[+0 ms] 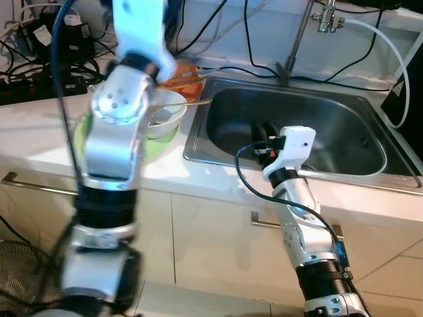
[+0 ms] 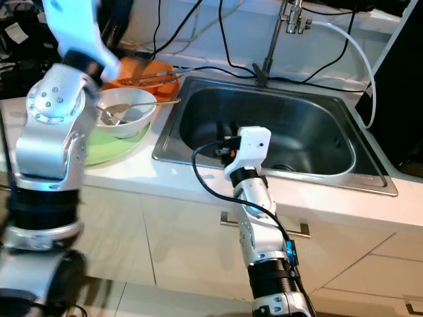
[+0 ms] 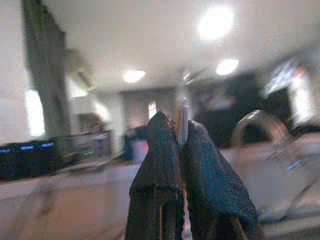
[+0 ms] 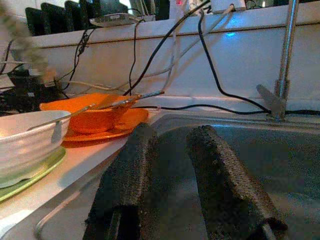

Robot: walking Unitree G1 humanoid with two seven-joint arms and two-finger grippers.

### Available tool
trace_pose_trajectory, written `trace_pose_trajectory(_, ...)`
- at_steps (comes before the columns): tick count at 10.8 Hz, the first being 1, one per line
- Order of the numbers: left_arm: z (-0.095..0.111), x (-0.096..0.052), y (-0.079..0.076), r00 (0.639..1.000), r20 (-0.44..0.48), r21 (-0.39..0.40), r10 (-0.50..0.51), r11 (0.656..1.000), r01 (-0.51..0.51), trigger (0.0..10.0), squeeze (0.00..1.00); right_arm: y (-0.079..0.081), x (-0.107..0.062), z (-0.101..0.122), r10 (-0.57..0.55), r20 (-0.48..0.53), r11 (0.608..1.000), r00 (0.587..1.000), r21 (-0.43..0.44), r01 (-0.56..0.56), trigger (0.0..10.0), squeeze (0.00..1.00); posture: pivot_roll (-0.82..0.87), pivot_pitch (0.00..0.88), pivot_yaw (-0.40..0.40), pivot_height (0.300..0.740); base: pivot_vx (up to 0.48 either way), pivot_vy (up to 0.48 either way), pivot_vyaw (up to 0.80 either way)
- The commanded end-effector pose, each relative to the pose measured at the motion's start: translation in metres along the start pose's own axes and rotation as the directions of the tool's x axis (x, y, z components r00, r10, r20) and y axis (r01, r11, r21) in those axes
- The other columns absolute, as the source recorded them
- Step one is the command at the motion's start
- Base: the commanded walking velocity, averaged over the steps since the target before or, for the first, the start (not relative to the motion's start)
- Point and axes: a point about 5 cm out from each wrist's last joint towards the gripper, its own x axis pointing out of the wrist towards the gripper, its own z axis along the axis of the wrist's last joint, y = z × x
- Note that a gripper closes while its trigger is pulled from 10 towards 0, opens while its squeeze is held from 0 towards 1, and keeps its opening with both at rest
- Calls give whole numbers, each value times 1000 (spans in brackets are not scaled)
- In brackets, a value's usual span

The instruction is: Kitchen organization

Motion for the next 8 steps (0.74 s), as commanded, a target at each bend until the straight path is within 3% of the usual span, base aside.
trace_pose_trajectory(1,1,-1,-7,999,21,-64,-34,997,36,10000,0,1,4,4,9,20,1000,1000,5,-9,10000,0,232,0,-72,740,0,0,0)
trace_pose_trajectory(2,-3,-3,-16,998,37,-167,-59,984,64,10000,0,0,4,5,13,23,1000,1000,6,-13,10000,0,228,0,-70,740,0,0,0)
trace_pose_trajectory(3,-10,-4,-23,997,27,-241,-73,967,77,10000,0,-2,4,7,17,32,1000,999,13,-17,10000,949,222,0,-67,740,0,0,0)
trace_pose_trajectory(5,-12,-3,-27,995,24,-298,-96,949,99,10000,0,-4,5,12,22,48,1000,999,1,-22,10000,1000,218,0,-58,740,0,0,0)
trace_pose_trajectory(6,-18,-5,-31,993,12,-350,-114,930,111,10000,0,-3,6,21,86,74,996,994,-17,-85,10000,1000,207,0,-49,740,0,0,0)
trace_pose_trajectory(8,-26,-6,-38,988,-16,-362,-153,922,137,10000,0,-1,7,39,169,119,985,978,-56,-164,10000,1000,195,0,-40,740,0,0,0)
